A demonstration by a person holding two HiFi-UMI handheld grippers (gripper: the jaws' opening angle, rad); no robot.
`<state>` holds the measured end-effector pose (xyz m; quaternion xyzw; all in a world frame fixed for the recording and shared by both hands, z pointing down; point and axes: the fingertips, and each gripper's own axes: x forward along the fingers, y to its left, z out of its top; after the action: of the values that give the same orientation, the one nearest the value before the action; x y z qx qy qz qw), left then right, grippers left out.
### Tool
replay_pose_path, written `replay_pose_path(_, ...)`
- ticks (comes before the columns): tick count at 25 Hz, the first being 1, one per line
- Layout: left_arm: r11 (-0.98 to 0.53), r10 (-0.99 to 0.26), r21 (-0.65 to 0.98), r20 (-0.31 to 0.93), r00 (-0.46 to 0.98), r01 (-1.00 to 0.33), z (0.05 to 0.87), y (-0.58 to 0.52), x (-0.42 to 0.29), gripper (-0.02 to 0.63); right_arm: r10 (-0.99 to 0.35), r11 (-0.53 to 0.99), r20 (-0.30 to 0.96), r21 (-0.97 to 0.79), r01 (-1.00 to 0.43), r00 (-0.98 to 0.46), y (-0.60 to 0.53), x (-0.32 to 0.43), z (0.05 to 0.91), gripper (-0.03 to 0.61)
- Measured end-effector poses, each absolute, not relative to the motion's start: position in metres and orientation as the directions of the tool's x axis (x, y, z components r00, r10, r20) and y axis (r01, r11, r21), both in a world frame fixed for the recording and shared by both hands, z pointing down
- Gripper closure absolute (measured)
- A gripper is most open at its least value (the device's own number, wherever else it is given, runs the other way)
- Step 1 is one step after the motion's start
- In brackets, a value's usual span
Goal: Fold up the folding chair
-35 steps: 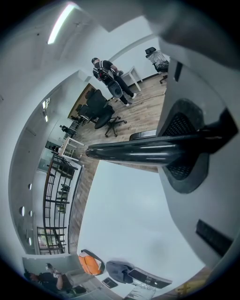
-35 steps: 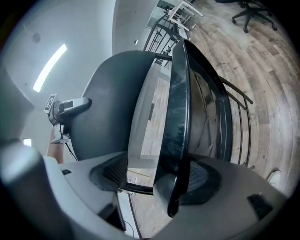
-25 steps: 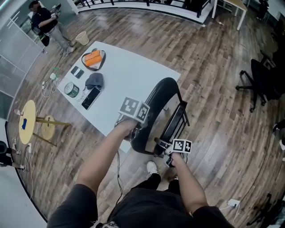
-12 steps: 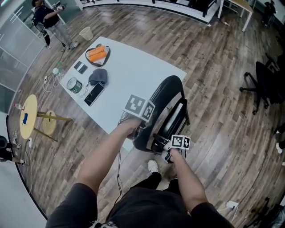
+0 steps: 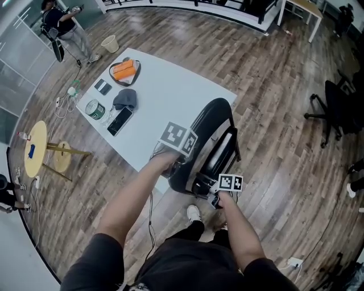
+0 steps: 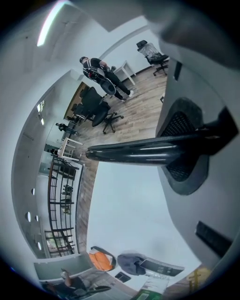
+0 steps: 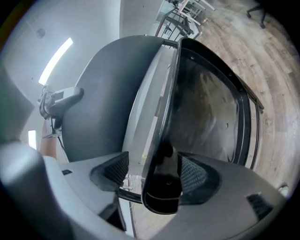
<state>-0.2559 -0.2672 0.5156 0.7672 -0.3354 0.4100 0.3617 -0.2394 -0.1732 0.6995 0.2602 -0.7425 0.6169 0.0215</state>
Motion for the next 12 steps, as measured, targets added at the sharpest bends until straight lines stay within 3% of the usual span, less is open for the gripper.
replay_pose_path(12,-0.566,-0.319,0.030,0.914,0.253,-0.824,0.497,-0.260,-0.268,0.449,-0.460,0.189,0.425,-0.811,-0.554,-0.780,-0.172,-0.161,0.658,0.267)
